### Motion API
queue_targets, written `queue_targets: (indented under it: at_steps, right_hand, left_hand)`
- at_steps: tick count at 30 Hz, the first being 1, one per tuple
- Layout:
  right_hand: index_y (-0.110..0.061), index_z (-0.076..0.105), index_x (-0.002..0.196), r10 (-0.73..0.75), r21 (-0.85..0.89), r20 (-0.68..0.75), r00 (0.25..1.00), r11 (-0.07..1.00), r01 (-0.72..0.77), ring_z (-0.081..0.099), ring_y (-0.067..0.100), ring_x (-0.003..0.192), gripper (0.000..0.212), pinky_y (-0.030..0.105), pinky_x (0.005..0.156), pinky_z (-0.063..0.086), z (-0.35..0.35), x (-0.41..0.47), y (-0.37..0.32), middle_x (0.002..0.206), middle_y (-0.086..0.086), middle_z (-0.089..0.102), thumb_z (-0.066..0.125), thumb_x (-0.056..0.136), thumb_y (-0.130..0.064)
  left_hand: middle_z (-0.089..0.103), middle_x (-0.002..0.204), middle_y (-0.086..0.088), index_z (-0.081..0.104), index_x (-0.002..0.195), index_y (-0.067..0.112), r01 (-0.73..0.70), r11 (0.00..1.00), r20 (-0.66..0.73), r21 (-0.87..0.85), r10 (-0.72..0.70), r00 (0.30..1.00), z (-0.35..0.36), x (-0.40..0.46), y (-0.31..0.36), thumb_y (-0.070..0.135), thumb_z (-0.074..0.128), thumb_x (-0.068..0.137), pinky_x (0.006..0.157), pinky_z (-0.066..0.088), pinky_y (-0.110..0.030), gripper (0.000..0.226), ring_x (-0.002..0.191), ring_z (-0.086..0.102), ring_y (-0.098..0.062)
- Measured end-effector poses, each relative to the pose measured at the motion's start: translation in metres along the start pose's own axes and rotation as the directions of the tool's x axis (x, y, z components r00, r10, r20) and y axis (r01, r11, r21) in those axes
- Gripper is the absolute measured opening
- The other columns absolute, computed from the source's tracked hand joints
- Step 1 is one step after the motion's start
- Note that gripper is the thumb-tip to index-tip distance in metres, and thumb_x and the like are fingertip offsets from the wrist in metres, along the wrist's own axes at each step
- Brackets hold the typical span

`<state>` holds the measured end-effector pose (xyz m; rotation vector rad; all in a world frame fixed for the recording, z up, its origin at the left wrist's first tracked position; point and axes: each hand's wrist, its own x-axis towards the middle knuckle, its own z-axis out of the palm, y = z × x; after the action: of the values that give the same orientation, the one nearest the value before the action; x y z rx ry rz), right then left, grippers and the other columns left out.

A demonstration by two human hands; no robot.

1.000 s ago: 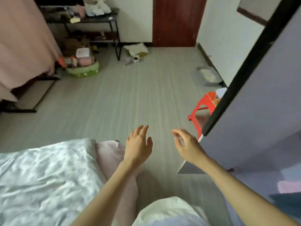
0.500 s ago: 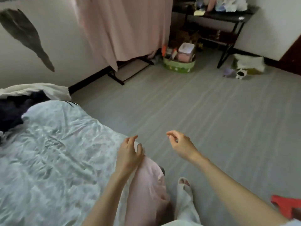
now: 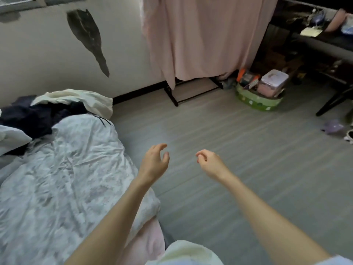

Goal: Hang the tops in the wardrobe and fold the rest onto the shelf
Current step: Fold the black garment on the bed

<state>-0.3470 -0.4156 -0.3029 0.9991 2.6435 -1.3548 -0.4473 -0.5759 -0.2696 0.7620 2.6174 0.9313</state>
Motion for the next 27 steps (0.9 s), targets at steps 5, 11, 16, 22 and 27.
queue_targets:
  at_steps: [5,11,16,22,27]
  right_hand:
    - [-0.01,0.063,0.112,-0.098,-0.022,0.053,0.994,0.995,0.099,0.059,0.029,0.106,0.026,0.032,0.089,0.043,-0.011,0.035,-0.03,0.109,0.014,0.068,0.043,0.096,-0.015]
    - [-0.011,0.063,0.112,-0.222,-0.043,0.085,0.971,0.973,0.226,0.059,0.026,0.103,0.026,0.025,0.082,0.04,-0.017,0.102,-0.087,0.106,0.009,0.068,0.043,0.097,-0.015]
    - [-0.013,0.063,0.113,-0.32,-0.102,0.138,0.937,0.937,0.335,0.058,0.025,0.102,0.027,0.031,0.088,0.043,0.011,0.186,-0.157,0.106,0.008,0.067,0.041,0.097,-0.016]
    - [-0.014,0.061,0.116,-0.449,-0.144,0.345,0.825,0.843,0.519,0.057,0.022,0.103,0.029,0.03,0.086,0.043,0.093,0.327,-0.308,0.11,0.006,0.066,0.038,0.097,-0.016]
    - [-0.01,0.064,0.11,-0.519,-0.095,0.463,0.718,0.777,0.623,0.058,0.026,0.103,0.029,0.036,0.09,0.045,0.163,0.386,-0.396,0.106,0.006,0.067,0.039,0.096,-0.016]
  left_hand:
    - [0.057,0.128,-0.01,0.055,0.128,0.007,0.009,1.0,-0.074,0.022,-0.007,0.997,-0.016,0.034,0.003,0.014,0.05,0.094,0.098,0.036,-0.028,0.035,0.119,0.052,-0.022]
    - [0.056,0.127,-0.009,0.054,0.129,0.01,0.038,0.999,-0.174,-0.008,-0.039,0.984,-0.049,0.102,-0.01,0.017,0.05,0.094,0.098,0.037,-0.028,0.036,0.119,0.052,-0.02]
    - [0.058,0.124,-0.009,0.055,0.127,0.009,0.096,0.994,-0.231,-0.055,-0.106,0.967,-0.086,0.183,-0.059,0.016,0.051,0.094,0.098,0.037,-0.028,0.035,0.117,0.053,-0.021]
    - [0.06,0.125,-0.005,0.057,0.127,0.012,0.211,0.956,-0.354,-0.204,-0.273,0.894,-0.178,0.295,-0.166,0.017,0.05,0.094,0.097,0.039,-0.025,0.034,0.116,0.054,-0.018]
    - [0.059,0.124,-0.003,0.057,0.126,0.015,0.34,0.906,-0.439,-0.252,-0.42,0.794,-0.25,0.327,-0.236,0.019,0.046,0.095,0.088,0.037,-0.02,0.033,0.113,0.055,-0.017]
